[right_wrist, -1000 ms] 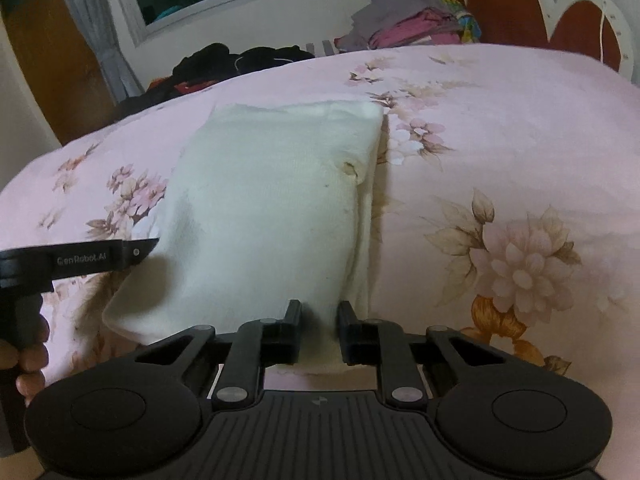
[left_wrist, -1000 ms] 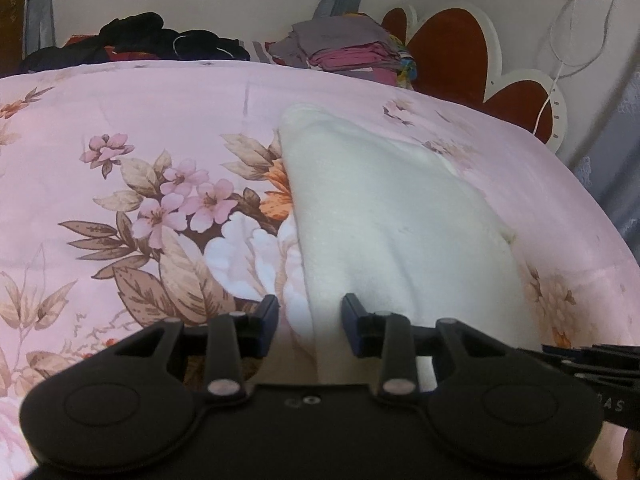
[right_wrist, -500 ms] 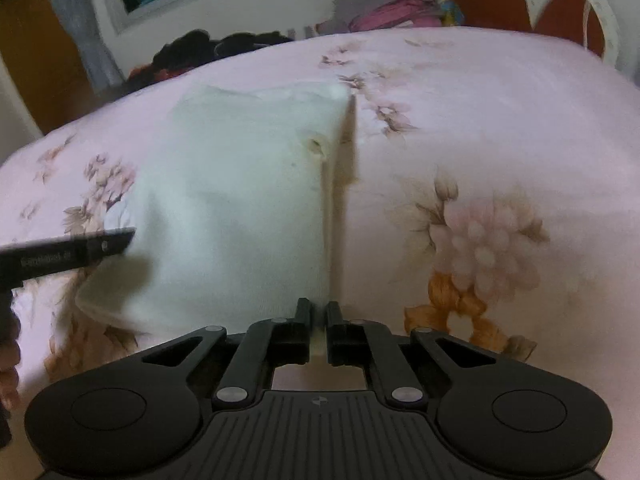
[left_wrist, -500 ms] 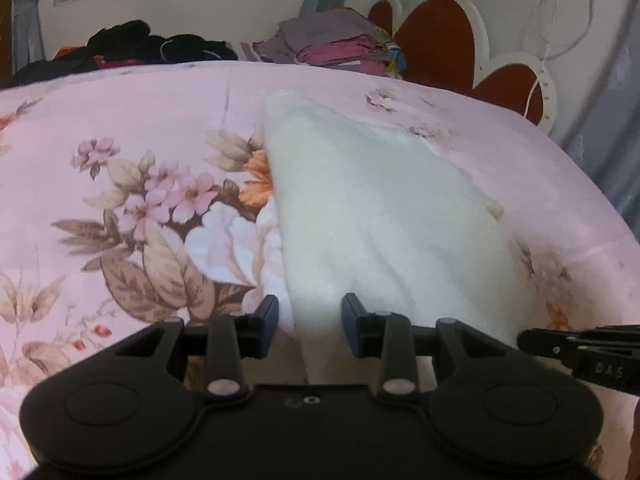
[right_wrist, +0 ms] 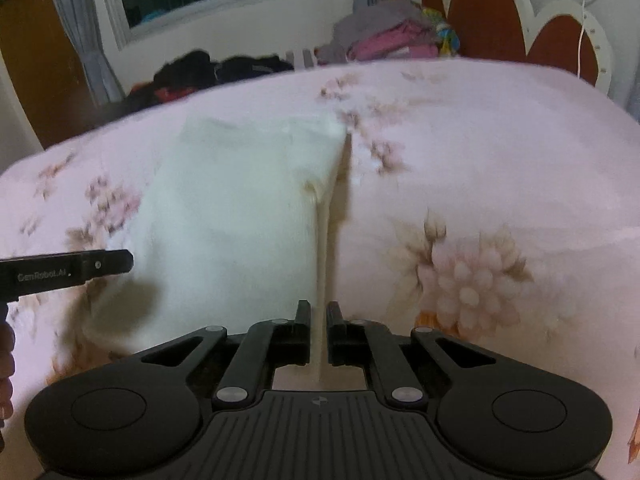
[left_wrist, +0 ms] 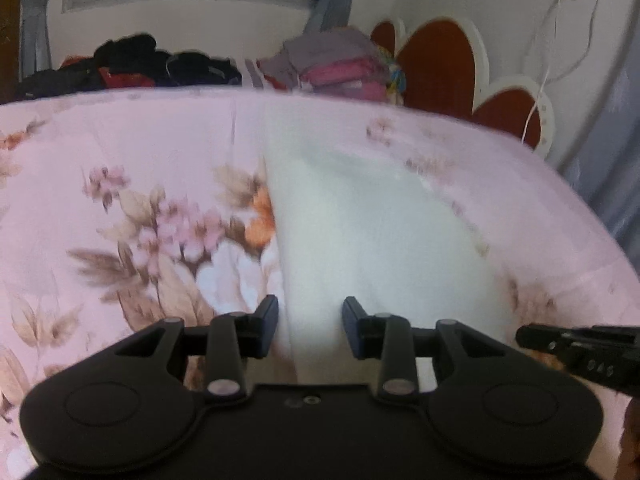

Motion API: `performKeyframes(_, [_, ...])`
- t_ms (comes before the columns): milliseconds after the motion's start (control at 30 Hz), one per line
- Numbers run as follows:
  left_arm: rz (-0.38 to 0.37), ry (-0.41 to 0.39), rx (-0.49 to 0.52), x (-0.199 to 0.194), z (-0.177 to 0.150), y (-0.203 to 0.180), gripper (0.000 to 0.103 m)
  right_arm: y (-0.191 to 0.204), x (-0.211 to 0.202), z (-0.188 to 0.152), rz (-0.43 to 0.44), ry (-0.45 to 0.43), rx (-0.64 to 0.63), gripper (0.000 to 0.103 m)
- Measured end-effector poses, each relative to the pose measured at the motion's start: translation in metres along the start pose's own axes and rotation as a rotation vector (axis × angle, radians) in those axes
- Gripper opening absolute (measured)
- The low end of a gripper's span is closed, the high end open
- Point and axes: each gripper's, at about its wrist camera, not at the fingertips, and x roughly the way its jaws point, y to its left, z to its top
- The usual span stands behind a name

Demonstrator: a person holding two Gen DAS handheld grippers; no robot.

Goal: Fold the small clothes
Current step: 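Pinch the sweater fold edge with the right gripper and tuck it, then open the right gripper and withdraw both grippers from the sweater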

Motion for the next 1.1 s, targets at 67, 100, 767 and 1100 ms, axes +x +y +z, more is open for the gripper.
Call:
performKeyframes(67, [-0.005, -0.029, 0.005, -0.003, 0.009, 0.0, 0.037, 0.005, -0.002, 0.008, 0.005, -0.028, 0.006, 0.005])
performKeyframes(100, [-0.007, -0.032, 0.005, -0.001, 0.013, 0.001, 0.037, 0.008, -0.002, 0.012, 0.002, -0.038, 0.005, 0.005])
performKeyframes(767, [0.025, 0.022, 0.043, 0.061, 0.032, -0.007, 0.04, 0.033, 0.051, 0.07, -0.014, -0.138, -0.045, 0.069])
performKeyframes(1100, [0.061, 0.009, 0.072, 0.068, 0.028, -0.016, 0.046, -0.005, 0.101, 0.061, 0.028, -0.022, 0.001, 0.053])
